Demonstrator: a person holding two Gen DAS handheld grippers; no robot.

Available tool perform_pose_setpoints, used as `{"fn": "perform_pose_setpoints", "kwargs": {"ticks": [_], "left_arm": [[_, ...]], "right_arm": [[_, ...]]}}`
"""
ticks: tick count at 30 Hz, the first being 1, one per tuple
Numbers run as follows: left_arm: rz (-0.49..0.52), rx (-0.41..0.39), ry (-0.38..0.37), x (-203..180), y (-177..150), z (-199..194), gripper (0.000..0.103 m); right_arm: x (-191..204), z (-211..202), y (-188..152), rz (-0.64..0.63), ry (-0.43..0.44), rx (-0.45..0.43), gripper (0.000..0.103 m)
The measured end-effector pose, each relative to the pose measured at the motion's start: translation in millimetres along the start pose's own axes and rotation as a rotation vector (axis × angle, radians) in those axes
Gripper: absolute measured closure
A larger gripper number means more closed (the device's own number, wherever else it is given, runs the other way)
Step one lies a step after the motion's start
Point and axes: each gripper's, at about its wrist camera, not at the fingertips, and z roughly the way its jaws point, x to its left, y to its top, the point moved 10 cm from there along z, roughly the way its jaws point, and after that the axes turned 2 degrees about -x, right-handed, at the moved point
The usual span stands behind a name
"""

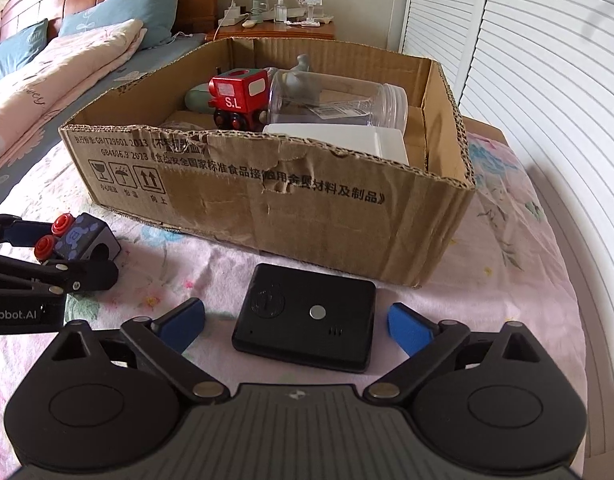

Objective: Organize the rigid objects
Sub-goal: 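Grasp the blue cube toy with the left tool while the right tool grasps the black pad, then lift the cube toy and black pad into the box and open both tools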

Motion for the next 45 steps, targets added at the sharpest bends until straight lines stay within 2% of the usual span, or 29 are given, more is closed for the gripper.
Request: {"fn": "perform_pose_setpoints", "kwargs": {"ticks": [4,7,17,22,33,40,45], "left_arm": [[-0.007,0.007,-0.008,-0.9,0.5,-0.6,0.042],[0.004,0.008,-0.009,-3.5,0.9,-2.0,0.052],[-0.001,0.005,-0.013,-2.5,1.8,-1.0,0.052],[0.006,0.01,-0.041,-1.1,3.2,-1.2,0.054],[0.098,0.032,-0.075,6.5,3.7,-22.1,0.054],[0.189,0.048,-0.111,-1.0,5.8,-43.3,0.054],[0.226,0.033,-0.142,-7.0,17.6,-58.7,0.054]], "right_arm": [[-1.2,-3.3,1.9,0.005,-0.01,-0.008,0.022],[-3.9,-4.5,2.7,0.011,-0.015,-0.012,0.027],[-4.4,-3.0,4.4,0.016,-0.026,-0.003,0.027],[-3.3,-5.2,4.4,-0.002,-0.026,0.005,0.028],[0.7,-25.2,-5.3,-0.111,-0.011,0.039,0.028],[5.3,-48.4,-2.1,-0.14,0.021,0.025,0.028],[6.0,-69.2,11.0,-0.16,0.049,-0.01,0.028]]}}
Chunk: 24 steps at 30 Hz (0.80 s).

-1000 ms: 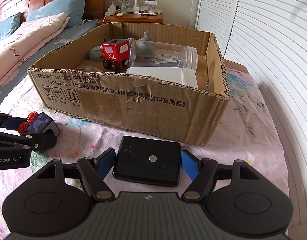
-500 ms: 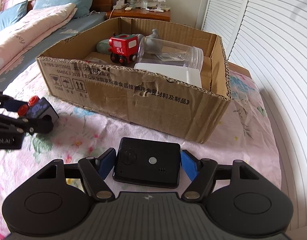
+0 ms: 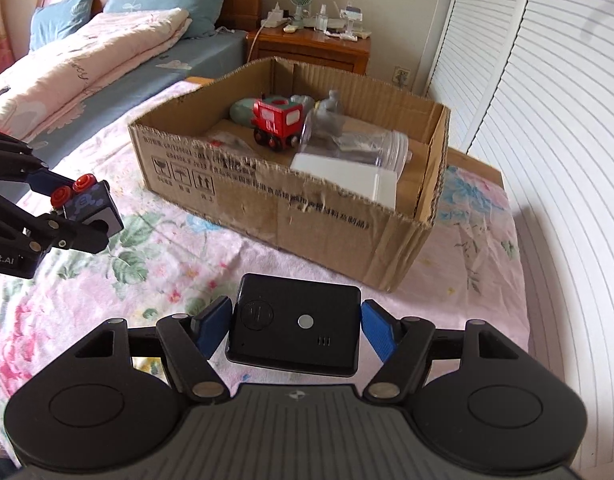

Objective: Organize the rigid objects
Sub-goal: 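Lift the cube toy and black pad into the box and open both tools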

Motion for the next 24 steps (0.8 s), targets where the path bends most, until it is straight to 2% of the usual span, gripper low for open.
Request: {"fn": "perform_pose_setpoints", "kwargs": {"ticks": [5,12,17,20,24], "left_arm": [[0.022,-0.038,-0.004,3.4,24.4,-11.4,0.054],[0.06,-0.103,0.02,16.1,77.0,-12.4,0.054],[0.069,-0.119,0.041,29.5,119.4,8.7,0.054],[0.074,-0.101,0.04,31.6,142.2,30.1,0.054],[0.098,-0.072,0.077,34.8,166.7,64.2,0.054]], "right_arm": [[-8.5,-16.0,23.5,-0.02,-0.007,-0.056,0.028],[-29.6,-19.0,63.5,-0.008,-0.019,-0.119,0.028],[-47.0,-5.9,95.7,0.02,-0.013,-0.139,0.028],[-56.4,6.3,113.7,0.036,-0.012,-0.14,0.028],[-68.5,25.2,133.0,0.05,-0.018,-0.132,0.028]]}}
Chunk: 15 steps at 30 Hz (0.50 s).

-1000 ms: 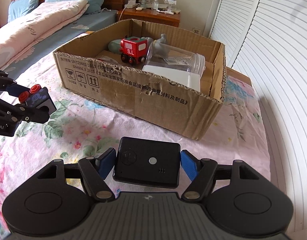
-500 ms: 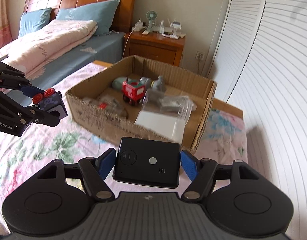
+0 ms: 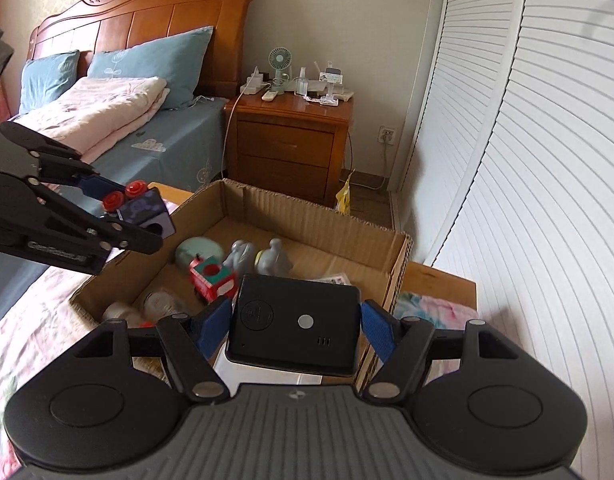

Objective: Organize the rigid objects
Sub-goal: 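Lift the cube toy and black pad into the box and open both tools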

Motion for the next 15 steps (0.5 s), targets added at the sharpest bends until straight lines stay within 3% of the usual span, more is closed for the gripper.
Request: {"fn": "perform_pose_setpoints", "kwargs": {"ticks": [7,9,11,15], "left_arm": [[-0.028,0.032,0.005,13.8,19.0,49.4,0.054],[-0.026,0.028,0.004,16.5,22.5,57.1,0.047],[-0.045,0.001,0.021,21.5,26.4,58.0,0.02],[-0.114,-0.052,0.005,31.4,30.1,48.9,0.011]], "right_arm": [[-14.6,28.6,8.5,0.026,0.0,0.028,0.028],[-17.8,36.0,7.5,0.028,-0.005,0.04,0.028],[-20.3,41.9,7.3,0.029,-0.008,0.048,0.028],[-24.6,51.2,6.7,0.036,-0.009,0.063,0.028]]}}
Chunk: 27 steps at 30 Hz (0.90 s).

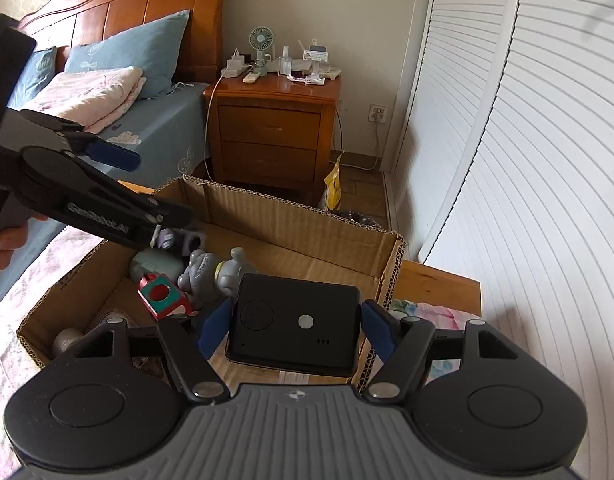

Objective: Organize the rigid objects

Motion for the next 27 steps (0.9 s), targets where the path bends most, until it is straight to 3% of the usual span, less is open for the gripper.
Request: {"fn": "perform_pose_setpoints", "kwargs": {"ticks": [5,14,18,27], "left_arm": [[-0.014,-0.041,-0.002,5.0,-4.2,-18.2,0.003],[0.018,-0.058,-0.001,-6.5,-28.1,-56.5,0.003],[0.015,-0.088,0.005,-9.1,-34.0,-76.1,0.002],[-0.003,-0.123,0.047,-18.6,-48.2,-120.2,0.002]], "right_arm": [[-4.8,10.9,3.2,0.012,-0.001,0.013,0.028],[-10.7,35.9,15.1,0.08,-0.014,0.044,0.027],[-15.0,30.2,20.3,0.118,-0.034,0.019,0.0],[-5.4,-20.5,14.8,0.133,-0.081,0.028,0.0]]}}
